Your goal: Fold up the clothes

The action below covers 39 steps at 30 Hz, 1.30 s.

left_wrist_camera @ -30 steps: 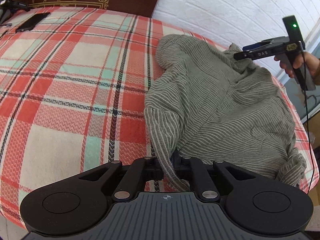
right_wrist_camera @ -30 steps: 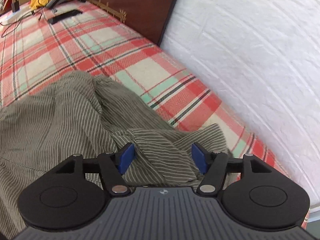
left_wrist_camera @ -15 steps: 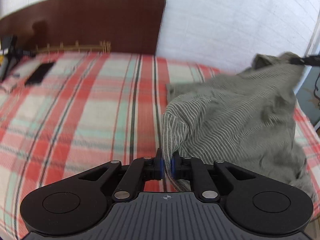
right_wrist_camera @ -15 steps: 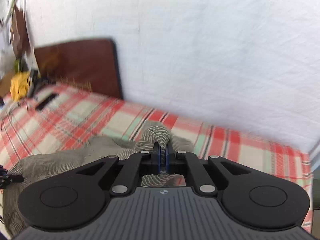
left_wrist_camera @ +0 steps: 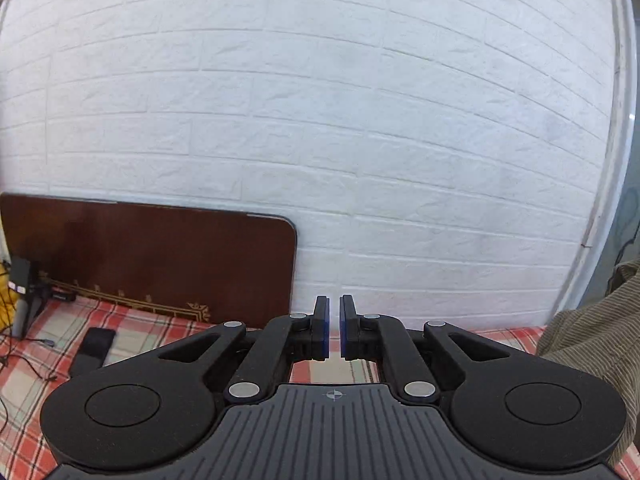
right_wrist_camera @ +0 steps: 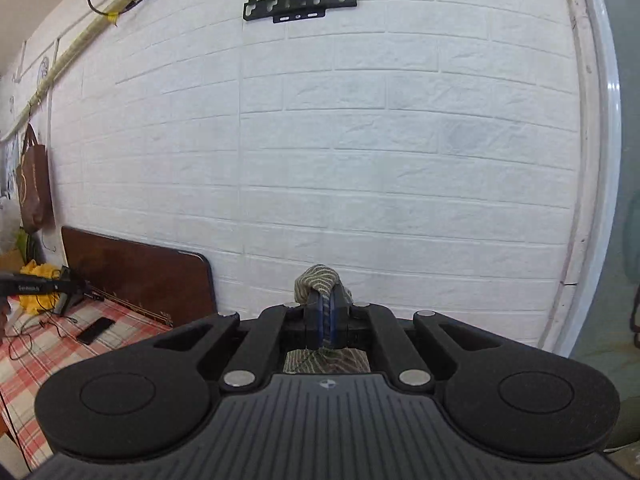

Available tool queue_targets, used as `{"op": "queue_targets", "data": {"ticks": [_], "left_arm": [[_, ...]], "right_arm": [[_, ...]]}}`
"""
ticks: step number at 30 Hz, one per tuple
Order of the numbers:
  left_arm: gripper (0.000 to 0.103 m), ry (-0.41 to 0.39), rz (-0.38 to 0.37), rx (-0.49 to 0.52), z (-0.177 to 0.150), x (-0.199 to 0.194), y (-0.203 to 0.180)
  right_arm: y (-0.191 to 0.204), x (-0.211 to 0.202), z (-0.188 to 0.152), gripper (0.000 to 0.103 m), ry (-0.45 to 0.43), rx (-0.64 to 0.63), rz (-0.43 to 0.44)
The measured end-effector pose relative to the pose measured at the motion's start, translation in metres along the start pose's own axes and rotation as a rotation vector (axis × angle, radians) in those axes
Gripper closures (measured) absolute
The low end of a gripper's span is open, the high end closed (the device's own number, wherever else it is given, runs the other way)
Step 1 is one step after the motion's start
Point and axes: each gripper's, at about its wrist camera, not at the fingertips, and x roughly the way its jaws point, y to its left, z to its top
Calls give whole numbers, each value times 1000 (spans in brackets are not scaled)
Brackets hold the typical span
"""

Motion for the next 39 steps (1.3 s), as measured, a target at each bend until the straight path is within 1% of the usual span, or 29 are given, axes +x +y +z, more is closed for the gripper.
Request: {"op": "queue_targets", "data": {"ticks": [1,2,3,6,7,8,9,10,11,12,14,15,16,17,18,19,20,22,23,24,26,28,31,32,35,38,39], "left_arm": [[97,20,-10,30,-3,1,-6],[82,50,-27,59,-13,5,-13],[77,84,-47,88,-25,11,-20],[71,196,-91,185,-65,37,-42],[65,235,-102,215,-79,47,-47],[55,270,-117,230,-90,58,-51],[49,304,-134,237,-100,69,-54],[41,337,-151,244,-111,80,-57],[36,361,-164,252,-119,90,-59],[33,374,-164,263,-125,99,-62],[18,372,-153,296,-137,114,-70],[16,365,-154,315,-142,120,-74],[16,361,-156,334,-146,126,-77],[16,363,-160,349,-148,133,-82],[16,366,-165,362,-149,140,-86],[16,369,-176,374,-149,147,-90],[16,370,-191,385,-149,154,-95],[15,374,-215,399,-149,166,-103],[15,382,-238,403,-148,172,-108],[15,393,-267,407,-147,177,-113],[15,414,-310,420,-148,191,-126],[15,428,-332,448,-150,204,-138],[15,450,-350,472,-155,222,-152],[15,463,-362,472,-156,227,-155],[14,512,-430,479,-162,237,-162],[14,531,-425,503,-170,246,-167],[15,545,-436,483,-170,248,-166]], "right_arm": [[1,-1,-2,100,20,-10,-22],[-1,2,-11,100,56,-15,-46],[-4,5,-21,100,97,-17,-67],[-18,17,-63,100,236,3,-125],[-22,20,-80,100,281,16,-143],[-27,22,-96,100,326,30,-161],[-32,22,-113,100,362,49,-174],[-37,22,-129,100,396,68,-185],[-42,21,-145,99,430,88,-197],[-44,21,-159,96,465,105,-201],[-47,22,-185,95,537,136,-205],[-48,22,-199,89,572,152,-207],[-48,23,-205,81,588,157,-208],[-49,23,-211,61,600,160,-209],[-47,22,-211,45,580,149,-219],[-46,21,-211,42,555,136,-230],[-45,19,-206,42,529,119,-232],[-42,14,-196,38,474,92,-224],[-42,13,-192,31,449,89,-204],[-41,12,-187,28,425,87,-182],[-39,17,-183,26,400,89,-114],[-35,27,-186,26,413,104,-62],[-35,48,-199,26,466,100,-18],[-36,54,-204,26,483,101,-9],[-40,67,-218,26,527,125,17],[-46,74,-228,26,558,159,23],[-47,76,-231,26,563,170,17]]}}
